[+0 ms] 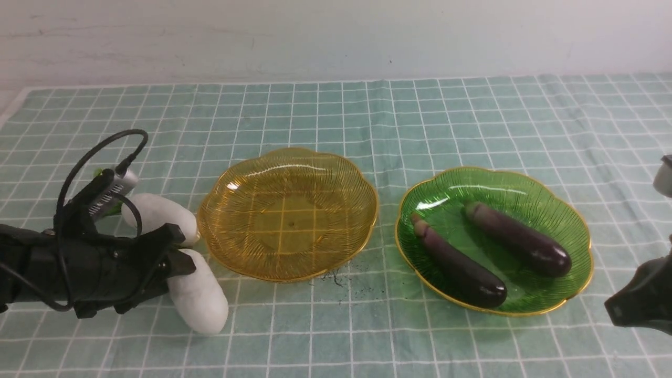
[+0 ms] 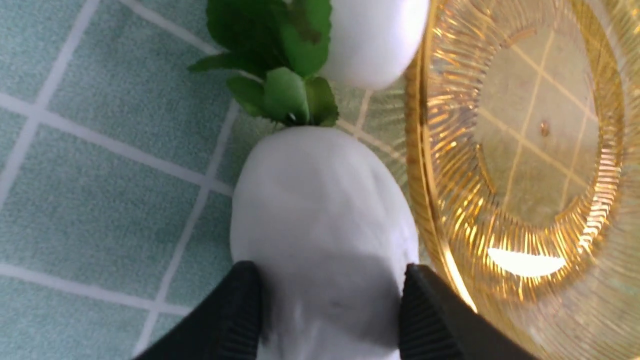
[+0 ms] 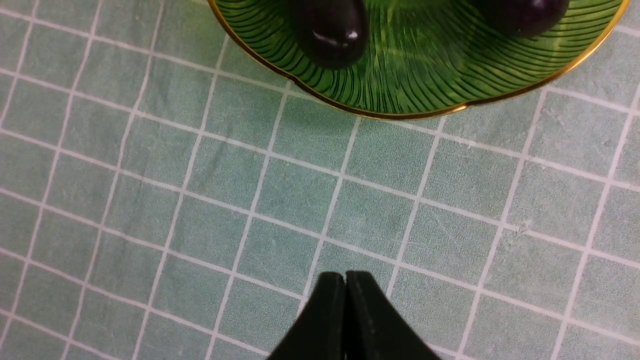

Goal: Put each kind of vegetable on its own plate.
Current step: Use the left arm to grab a radish and put it into the left plate

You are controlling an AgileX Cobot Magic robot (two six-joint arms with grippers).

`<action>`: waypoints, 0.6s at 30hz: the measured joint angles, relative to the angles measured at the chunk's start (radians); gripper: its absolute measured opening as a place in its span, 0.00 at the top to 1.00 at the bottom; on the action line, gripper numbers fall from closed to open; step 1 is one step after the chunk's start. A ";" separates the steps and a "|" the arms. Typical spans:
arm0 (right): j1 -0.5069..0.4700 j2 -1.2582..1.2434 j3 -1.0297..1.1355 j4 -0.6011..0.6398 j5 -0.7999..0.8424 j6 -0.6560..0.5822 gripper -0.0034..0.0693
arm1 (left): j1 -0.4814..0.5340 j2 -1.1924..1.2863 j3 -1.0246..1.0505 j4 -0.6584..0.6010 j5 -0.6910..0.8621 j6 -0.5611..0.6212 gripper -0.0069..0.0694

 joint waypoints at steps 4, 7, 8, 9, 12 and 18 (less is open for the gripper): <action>0.000 0.000 0.000 0.000 0.000 0.000 0.97 | 0.000 -0.091 0.001 0.092 0.034 -0.022 0.49; 0.000 0.000 0.000 0.000 0.000 0.000 0.97 | 0.000 -0.154 0.001 0.168 0.060 -0.048 0.49; 0.000 0.000 0.000 0.000 0.000 0.000 0.97 | 0.000 -0.195 0.001 0.213 0.083 -0.073 0.49; 0.000 0.000 0.000 0.000 0.000 0.000 0.97 | 0.000 -0.229 0.001 0.249 0.107 -0.100 0.50; 0.000 0.000 0.000 0.000 0.000 0.000 0.97 | 0.000 -0.303 -0.044 0.350 0.219 -0.193 0.51; 0.000 0.000 0.000 0.000 0.000 0.000 0.97 | 0.000 -0.324 -0.236 0.436 0.422 -0.301 0.51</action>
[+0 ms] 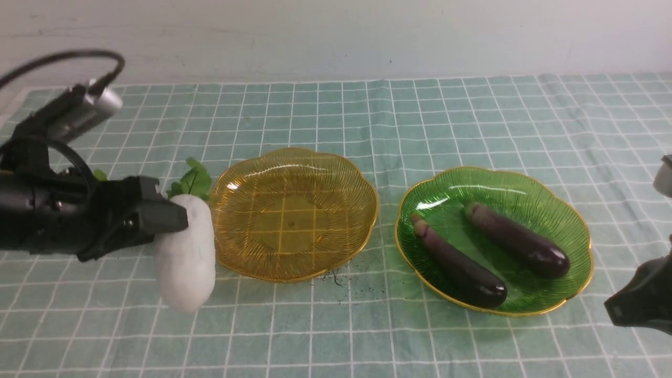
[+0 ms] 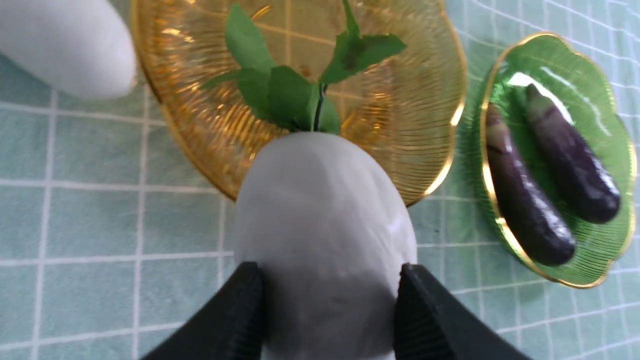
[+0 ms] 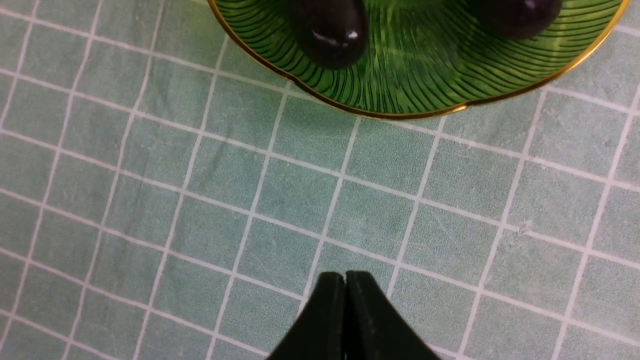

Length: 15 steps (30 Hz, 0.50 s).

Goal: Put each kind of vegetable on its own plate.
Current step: Use the left arm to grab a radish and put it into the left plate

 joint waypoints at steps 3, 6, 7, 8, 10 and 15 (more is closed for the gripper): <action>0.000 0.000 0.000 0.000 -0.004 0.000 0.97 | -0.007 0.018 -0.096 0.009 0.058 -0.008 0.51; 0.000 0.000 0.000 0.002 -0.010 -0.003 0.97 | -0.048 0.074 -0.225 0.035 0.103 -0.011 0.52; 0.000 0.000 0.000 0.003 -0.011 -0.003 0.97 | -0.055 0.083 -0.241 0.038 0.109 -0.011 0.52; 0.000 0.000 0.000 0.003 -0.013 -0.003 0.97 | -0.068 0.099 -0.273 0.044 0.118 -0.011 0.52; 0.000 0.000 0.000 0.006 -0.021 -0.003 0.97 | -0.135 0.184 -0.371 0.076 0.143 -0.011 0.52; 0.000 0.000 0.000 0.007 -0.022 -0.003 0.97 | -0.247 0.360 -0.500 0.106 0.142 -0.015 0.52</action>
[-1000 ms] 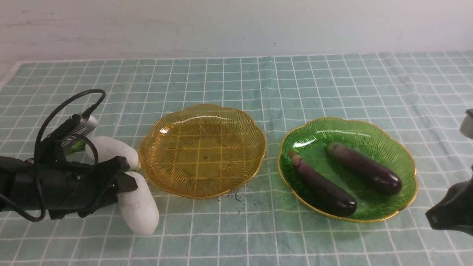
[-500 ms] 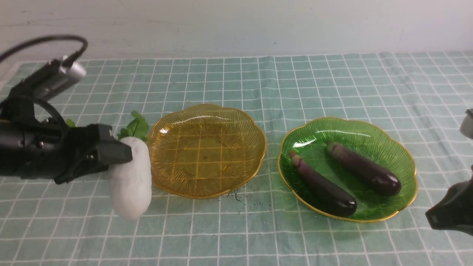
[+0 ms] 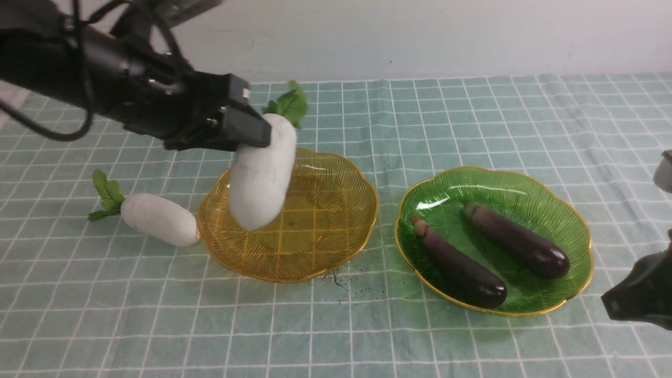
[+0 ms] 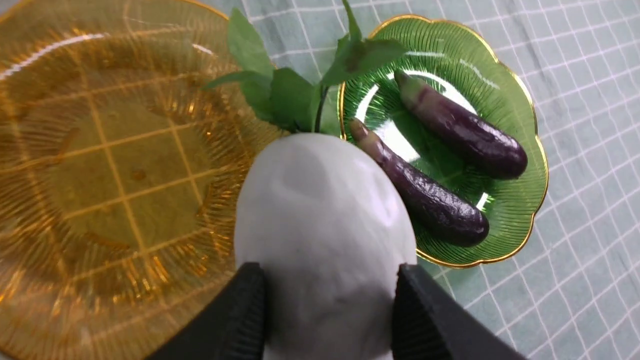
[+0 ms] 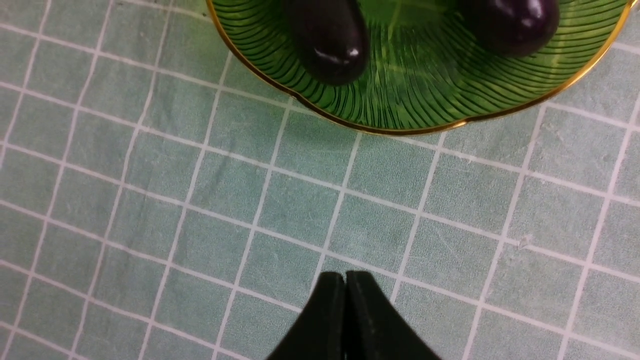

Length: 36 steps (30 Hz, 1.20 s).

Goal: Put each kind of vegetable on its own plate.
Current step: Use the left arm to grab a radish and put it into the left plate

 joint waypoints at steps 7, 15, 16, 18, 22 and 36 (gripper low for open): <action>0.000 0.000 0.000 0.000 0.000 0.000 0.97 | -0.093 0.231 -0.073 0.002 -0.085 -0.005 0.52; 0.000 0.000 0.000 0.000 0.004 0.000 0.97 | -0.096 0.315 -0.076 -0.015 -0.150 -0.006 0.25; 0.000 0.000 0.000 0.000 0.004 0.000 0.97 | -0.094 0.315 -0.077 -0.027 -0.150 -0.006 0.22; 0.000 0.000 0.000 0.000 0.007 0.000 0.97 | -0.090 0.314 -0.083 -0.045 -0.153 -0.005 0.20; 0.000 0.000 0.000 0.001 0.012 0.000 0.97 | -0.034 0.287 -0.131 -0.105 -0.077 0.064 0.21; 0.000 0.000 0.000 0.015 0.023 0.000 0.97 | 0.150 0.240 -0.228 -0.620 0.229 0.091 0.42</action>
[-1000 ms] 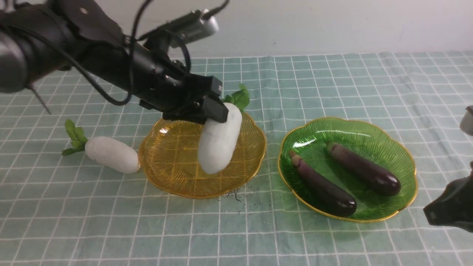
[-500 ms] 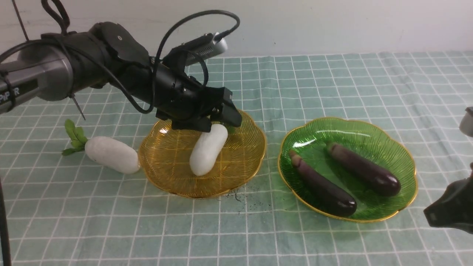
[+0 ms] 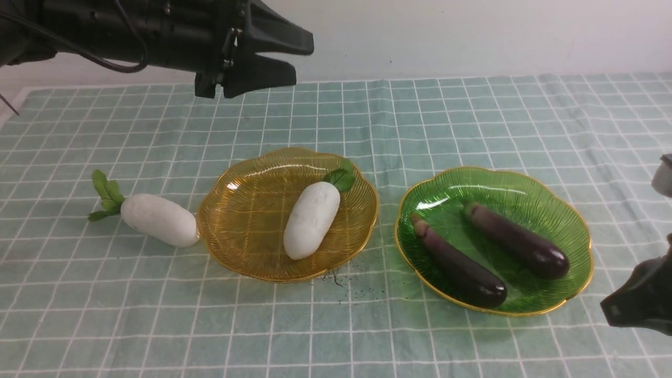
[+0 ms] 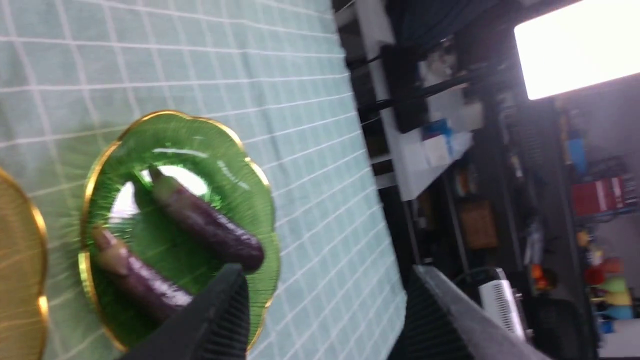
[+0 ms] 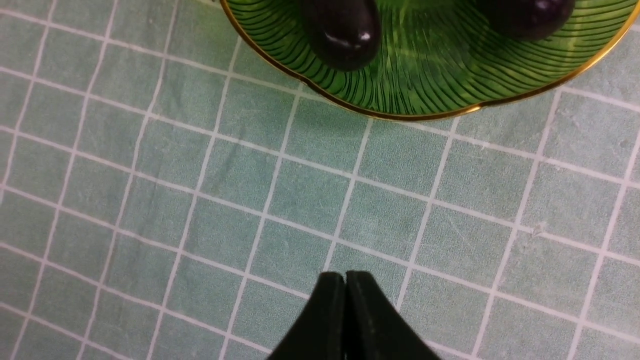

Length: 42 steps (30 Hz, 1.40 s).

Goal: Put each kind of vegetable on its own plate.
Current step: Use the left arm to grab a radish and put it into the left plate

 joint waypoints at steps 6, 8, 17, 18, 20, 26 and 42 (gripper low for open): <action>0.000 0.000 0.028 0.001 -0.001 0.000 0.97 | 0.091 -0.072 0.000 0.360 0.006 -0.029 0.74; 0.000 0.000 0.030 0.001 -0.001 0.000 0.97 | 0.111 -0.108 0.005 0.595 0.013 -0.066 0.83; 0.000 0.000 0.030 0.020 -0.004 0.000 0.97 | 0.299 -0.174 0.195 1.000 0.031 -0.295 0.91; 0.000 0.000 0.030 0.020 -0.004 0.000 0.97 | 0.305 -0.170 0.203 0.992 0.031 -0.298 0.91; 0.000 0.000 0.030 0.029 -0.004 0.000 0.97 | 0.322 -0.137 0.233 0.965 0.031 -0.335 0.90; 0.000 0.000 0.030 0.034 -0.004 0.000 0.97 | 0.299 -0.058 0.244 0.895 -0.013 -0.406 0.79; 0.000 0.000 0.030 0.041 -0.008 0.000 0.97 | 0.209 0.081 0.244 0.796 -0.285 -0.498 0.22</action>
